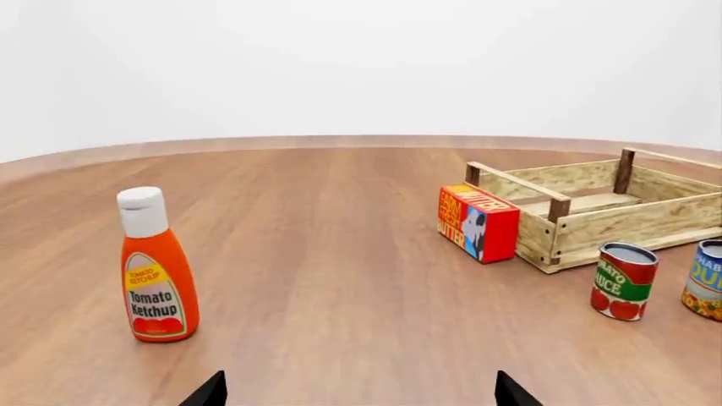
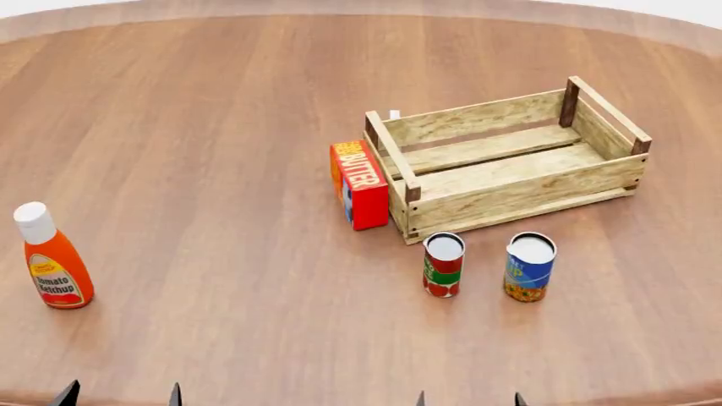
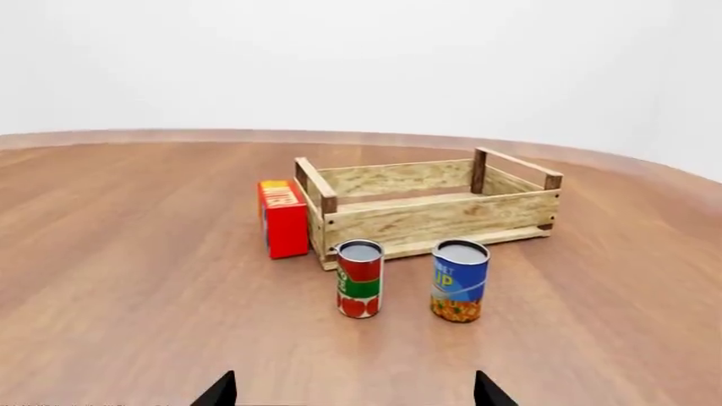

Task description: Pick up the tomato sauce, and put it in the wooden tray.

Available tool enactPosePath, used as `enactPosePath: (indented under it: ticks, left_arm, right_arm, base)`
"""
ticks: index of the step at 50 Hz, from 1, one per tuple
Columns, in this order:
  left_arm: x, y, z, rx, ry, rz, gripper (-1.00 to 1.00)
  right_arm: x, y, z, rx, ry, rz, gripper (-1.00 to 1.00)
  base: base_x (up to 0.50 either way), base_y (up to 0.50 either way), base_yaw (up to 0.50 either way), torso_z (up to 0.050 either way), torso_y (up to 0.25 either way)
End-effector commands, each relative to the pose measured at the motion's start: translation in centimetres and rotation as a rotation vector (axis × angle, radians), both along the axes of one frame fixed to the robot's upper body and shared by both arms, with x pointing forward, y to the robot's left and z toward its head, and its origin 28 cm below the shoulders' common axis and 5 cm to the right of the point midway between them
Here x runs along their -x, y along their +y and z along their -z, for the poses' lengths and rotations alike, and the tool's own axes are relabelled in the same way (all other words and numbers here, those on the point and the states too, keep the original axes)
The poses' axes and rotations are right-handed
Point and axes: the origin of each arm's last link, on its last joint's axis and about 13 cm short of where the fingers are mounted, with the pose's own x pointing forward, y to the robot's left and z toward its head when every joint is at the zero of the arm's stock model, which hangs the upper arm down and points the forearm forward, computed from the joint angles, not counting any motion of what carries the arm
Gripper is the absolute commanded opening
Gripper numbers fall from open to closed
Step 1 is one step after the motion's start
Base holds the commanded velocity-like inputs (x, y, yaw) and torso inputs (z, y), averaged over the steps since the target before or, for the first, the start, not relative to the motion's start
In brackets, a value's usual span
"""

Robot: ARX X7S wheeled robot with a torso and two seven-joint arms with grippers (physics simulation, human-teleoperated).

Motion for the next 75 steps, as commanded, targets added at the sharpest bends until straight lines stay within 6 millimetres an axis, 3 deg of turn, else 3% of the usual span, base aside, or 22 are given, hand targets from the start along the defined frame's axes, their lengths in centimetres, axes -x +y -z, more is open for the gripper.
enactPosePath:
  ticks: [1,20,75]
  left_arm:
    - [0.01,0.0,0.0,0.0,0.0,0.0,1.0]
    - [0.01,0.0,0.0,0.0,0.0,0.0,1.0]
    - [0.01,0.0,0.0,0.0,0.0,0.0,1.0]
  right_arm:
    - [-0.05,0.11,-0.01,0.017,0.001,-0.008,1.0]
    - [0.04,0.1,0.01,0.021,0.005,-0.002,1.0]
    - [0.04,0.11,-0.03,0.019,0.001,-0.026,1.0]
  base:
    - [0.0,0.0,0.0,0.0,0.0]
    - [0.04,0.0,0.0,0.0,0.0]
    - [0.5,0.0,0.0,0.0,0.0]
